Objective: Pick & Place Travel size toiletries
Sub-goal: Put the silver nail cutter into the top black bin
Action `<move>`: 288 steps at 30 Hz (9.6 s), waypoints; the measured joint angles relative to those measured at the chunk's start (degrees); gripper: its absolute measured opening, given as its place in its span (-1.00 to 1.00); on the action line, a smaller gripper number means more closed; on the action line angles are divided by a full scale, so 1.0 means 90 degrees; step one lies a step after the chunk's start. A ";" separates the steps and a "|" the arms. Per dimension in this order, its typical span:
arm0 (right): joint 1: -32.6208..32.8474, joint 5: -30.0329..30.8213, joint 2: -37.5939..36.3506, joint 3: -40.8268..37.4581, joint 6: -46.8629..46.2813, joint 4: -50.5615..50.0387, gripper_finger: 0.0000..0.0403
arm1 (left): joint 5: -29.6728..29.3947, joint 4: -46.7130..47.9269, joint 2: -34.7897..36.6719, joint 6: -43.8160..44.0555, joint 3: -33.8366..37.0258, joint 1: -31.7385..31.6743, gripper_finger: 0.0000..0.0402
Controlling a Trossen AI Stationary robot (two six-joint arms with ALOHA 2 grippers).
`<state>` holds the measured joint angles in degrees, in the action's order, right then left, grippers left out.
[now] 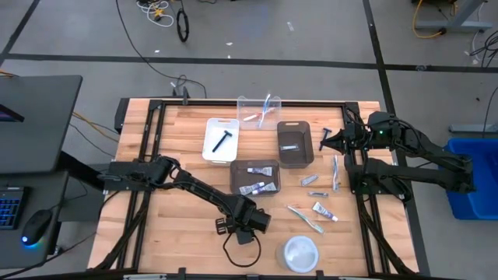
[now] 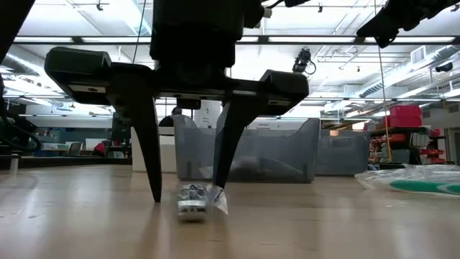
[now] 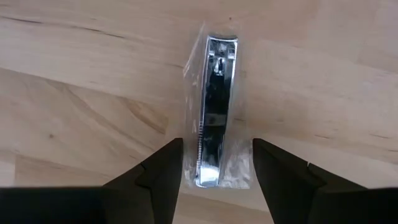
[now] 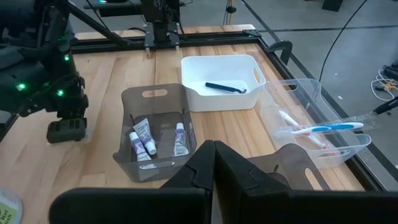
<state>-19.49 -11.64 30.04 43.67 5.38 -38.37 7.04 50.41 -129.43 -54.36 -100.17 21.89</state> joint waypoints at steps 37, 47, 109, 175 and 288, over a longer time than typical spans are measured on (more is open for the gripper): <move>0.0000 0.0000 -0.0002 -0.0001 -0.0002 0.0000 -0.93 | -0.0008 -0.0102 0.0000 0.1094 0.0008 0.0005 -0.72; 0.0000 -0.0002 -0.0002 -0.0001 -0.0002 0.0002 -0.93 | -0.0035 0.0603 0.0024 0.1271 -0.0351 0.0000 -0.73; 0.0001 -0.0001 0.0000 0.0001 0.0000 0.0000 -0.93 | -0.0662 -0.2936 0.5556 0.4519 0.4567 -0.1508 -0.75; 0.0002 0.0440 0.0278 0.0001 -0.0919 0.2869 -0.93 | -0.0545 -0.5102 0.5595 0.5832 0.4569 -0.2807 -0.80; 0.1416 -0.0404 0.5122 0.0261 -0.1507 0.8816 -0.67 | -0.0016 -0.7207 0.5595 0.6415 0.4567 -0.3094 -0.65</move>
<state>-6.74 -15.27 76.14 46.02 -8.18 40.97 6.90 -14.45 -79.07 3.38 -59.07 -5.96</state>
